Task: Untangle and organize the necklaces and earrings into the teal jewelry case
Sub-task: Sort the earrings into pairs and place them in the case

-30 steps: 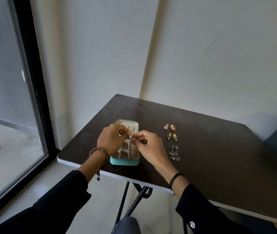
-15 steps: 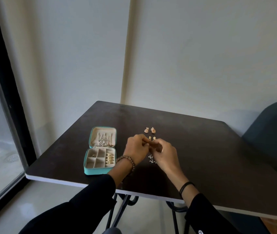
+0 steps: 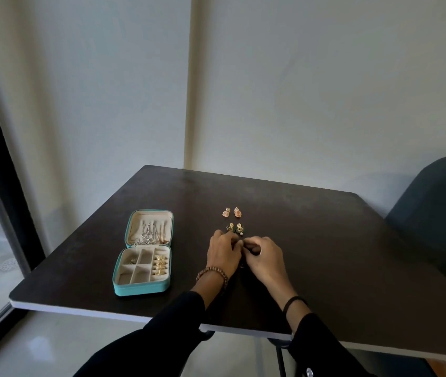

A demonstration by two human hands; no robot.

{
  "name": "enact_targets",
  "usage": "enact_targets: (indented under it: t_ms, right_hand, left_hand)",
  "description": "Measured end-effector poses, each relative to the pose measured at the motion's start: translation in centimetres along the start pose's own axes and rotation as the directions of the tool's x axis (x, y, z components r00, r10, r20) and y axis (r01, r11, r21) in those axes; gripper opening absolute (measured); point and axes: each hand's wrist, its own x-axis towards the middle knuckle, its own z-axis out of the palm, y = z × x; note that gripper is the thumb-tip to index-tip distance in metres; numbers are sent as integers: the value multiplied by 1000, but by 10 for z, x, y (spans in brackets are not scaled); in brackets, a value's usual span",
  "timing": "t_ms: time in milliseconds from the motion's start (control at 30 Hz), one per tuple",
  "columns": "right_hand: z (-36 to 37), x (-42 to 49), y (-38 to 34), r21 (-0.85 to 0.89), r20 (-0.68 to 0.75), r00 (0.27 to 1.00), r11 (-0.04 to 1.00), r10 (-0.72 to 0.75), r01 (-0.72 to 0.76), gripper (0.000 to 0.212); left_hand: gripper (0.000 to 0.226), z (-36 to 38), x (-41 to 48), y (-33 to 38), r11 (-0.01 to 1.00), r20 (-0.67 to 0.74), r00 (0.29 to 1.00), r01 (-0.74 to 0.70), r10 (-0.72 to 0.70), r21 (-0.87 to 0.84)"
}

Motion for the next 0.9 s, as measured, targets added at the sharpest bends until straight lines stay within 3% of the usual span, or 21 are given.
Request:
enact_targets:
  t_ms: [300,567,900]
  right_hand:
    - [3,-7,5,117,-97,993,990,-72,83,14]
    - [1,-11,6,250,-135,990,966,-28,61,9]
    - [-9,-28,4,418,-156,987,908,35,33,21]
  left_hand:
    - [17,-2,-2,-12,996,-30,996,-86,86,-16]
    - [16,-3,-8,-16,991,-65,994,-98,93,-91]
    - [15,-14,-27,-6,928,-40,999,-29,16,-371]
